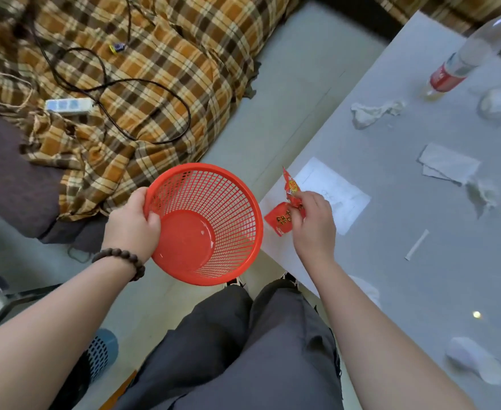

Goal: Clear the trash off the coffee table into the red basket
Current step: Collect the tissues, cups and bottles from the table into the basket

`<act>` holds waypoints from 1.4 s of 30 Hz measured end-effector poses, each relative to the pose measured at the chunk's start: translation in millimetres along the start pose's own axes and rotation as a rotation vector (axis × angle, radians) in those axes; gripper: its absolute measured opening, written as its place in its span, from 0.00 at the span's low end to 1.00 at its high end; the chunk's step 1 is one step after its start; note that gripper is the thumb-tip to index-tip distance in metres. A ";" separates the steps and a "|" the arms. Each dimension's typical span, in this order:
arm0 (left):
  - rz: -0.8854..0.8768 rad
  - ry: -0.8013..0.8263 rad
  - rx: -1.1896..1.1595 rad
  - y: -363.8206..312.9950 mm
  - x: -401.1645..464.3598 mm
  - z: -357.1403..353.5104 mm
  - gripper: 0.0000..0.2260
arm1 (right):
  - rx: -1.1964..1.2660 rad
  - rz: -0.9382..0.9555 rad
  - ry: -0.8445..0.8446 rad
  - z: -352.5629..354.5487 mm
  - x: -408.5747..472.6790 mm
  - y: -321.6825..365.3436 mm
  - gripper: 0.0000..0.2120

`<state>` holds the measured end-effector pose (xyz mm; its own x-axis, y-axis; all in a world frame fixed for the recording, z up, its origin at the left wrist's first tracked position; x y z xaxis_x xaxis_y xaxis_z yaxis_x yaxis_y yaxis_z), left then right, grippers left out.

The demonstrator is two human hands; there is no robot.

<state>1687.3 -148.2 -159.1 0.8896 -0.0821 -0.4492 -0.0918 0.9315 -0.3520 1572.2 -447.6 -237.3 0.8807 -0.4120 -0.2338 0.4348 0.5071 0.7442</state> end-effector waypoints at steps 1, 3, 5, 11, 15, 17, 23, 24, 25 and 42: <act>-0.028 0.007 0.004 -9.5 0.8 0.5 0.18 | 0.022 0.008 -0.052 11.4 -5.1 10.4 0.09; -0.095 0.030 0.013 -31.4 0.5 -1.1 0.19 | 0.063 0.019 -0.135 29.8 -15.0 28.7 0.09; -0.165 0.056 0.012 -55.8 -2.0 -5.9 0.20 | 0.088 0.049 -0.168 38.9 -23.5 44.6 0.08; -0.349 0.110 -0.089 -121.6 -29.1 -25.2 0.19 | -0.045 0.135 -0.065 38.3 -43.0 62.4 0.10; -0.427 0.148 -0.116 -146.7 -43.8 -39.7 0.17 | -0.141 0.015 0.078 34.8 -51.6 40.9 0.22; -0.439 0.168 -0.112 -155.0 -46.8 -47.3 0.16 | -0.133 -0.028 0.104 38.6 -58.8 30.1 0.27; -0.435 0.164 -0.112 -169.4 -48.5 -65.9 0.16 | -0.114 -0.091 0.127 48.7 -80.3 3.5 0.35; -0.426 0.167 -0.111 -170.9 -47.8 -68.5 0.16 | -0.109 -0.093 0.122 51.4 -81.6 -0.1 0.35; -0.416 0.167 -0.108 -171.7 -47.2 -70.3 0.17 | -0.098 -0.097 0.117 54.3 -82.8 -4.0 0.35; -0.320 0.006 0.020 -154.8 -54.6 -91.9 0.17 | -0.171 -0.469 0.224 28.9 -159.9 -210.9 0.35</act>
<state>1611.8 -320.5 -155.6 0.8691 -0.3745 -0.3231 0.2015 0.8647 -0.4602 1334.2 -510.5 -338.8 0.5950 -0.4615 -0.6580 0.7987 0.4312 0.4197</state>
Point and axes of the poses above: each hand's wrist, its own x-axis towards the middle knuckle, its own z-axis out of the back of the hand, y = z × x, the point moved 8 cm from there along x, towards the middle knuckle, and after that the axes turned 11 degrees about y, right-handed, at the moved point
